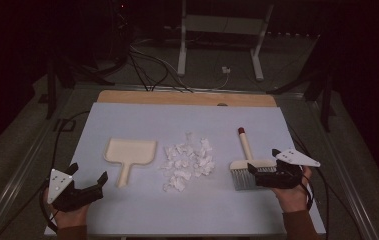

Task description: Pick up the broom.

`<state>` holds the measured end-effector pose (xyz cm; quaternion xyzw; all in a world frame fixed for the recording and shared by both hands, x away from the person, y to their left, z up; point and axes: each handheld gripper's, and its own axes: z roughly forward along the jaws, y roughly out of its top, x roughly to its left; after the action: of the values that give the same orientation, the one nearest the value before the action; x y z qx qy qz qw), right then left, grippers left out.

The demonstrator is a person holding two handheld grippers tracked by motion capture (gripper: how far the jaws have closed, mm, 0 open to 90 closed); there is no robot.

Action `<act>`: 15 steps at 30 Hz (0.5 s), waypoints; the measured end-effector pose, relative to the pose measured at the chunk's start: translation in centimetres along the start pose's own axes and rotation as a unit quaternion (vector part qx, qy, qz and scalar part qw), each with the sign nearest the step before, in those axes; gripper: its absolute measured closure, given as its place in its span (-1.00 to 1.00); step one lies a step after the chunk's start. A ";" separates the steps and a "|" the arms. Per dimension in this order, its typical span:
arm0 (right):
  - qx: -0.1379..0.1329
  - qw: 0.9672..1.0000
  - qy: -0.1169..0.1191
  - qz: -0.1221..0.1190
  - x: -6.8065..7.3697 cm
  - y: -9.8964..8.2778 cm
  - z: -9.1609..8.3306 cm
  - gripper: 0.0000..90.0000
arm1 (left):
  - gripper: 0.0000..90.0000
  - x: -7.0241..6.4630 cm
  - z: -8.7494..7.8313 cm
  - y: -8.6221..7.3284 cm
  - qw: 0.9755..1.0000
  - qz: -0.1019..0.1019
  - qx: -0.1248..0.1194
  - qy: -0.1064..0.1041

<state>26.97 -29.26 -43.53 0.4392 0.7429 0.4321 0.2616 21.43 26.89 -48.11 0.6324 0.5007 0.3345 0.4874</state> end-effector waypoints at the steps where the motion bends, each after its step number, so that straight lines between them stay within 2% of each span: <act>1: 0.000 1.000 0.000 0.000 0.0 0.0 0.0 -1.00 | -1.00 0.0 0.0 0.0 1.000 0.000 0.000 0.000; 8: 0.007 1.000 -0.017 0.009 -0.8 2.1 0.5 -1.00 | -0.99 0.0 0.1 -0.1 1.000 -0.001 0.006 0.003; 15: 0.013 0.999 -0.035 -0.007 -1.3 4.4 1.7 -1.00 | -0.99 0.2 0.0 -0.2 1.000 -0.007 0.002 0.006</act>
<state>30.78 -28.62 -40.56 0.4525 0.7419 0.4049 0.2844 21.43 27.12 -48.32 0.6277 0.5088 0.3339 0.4854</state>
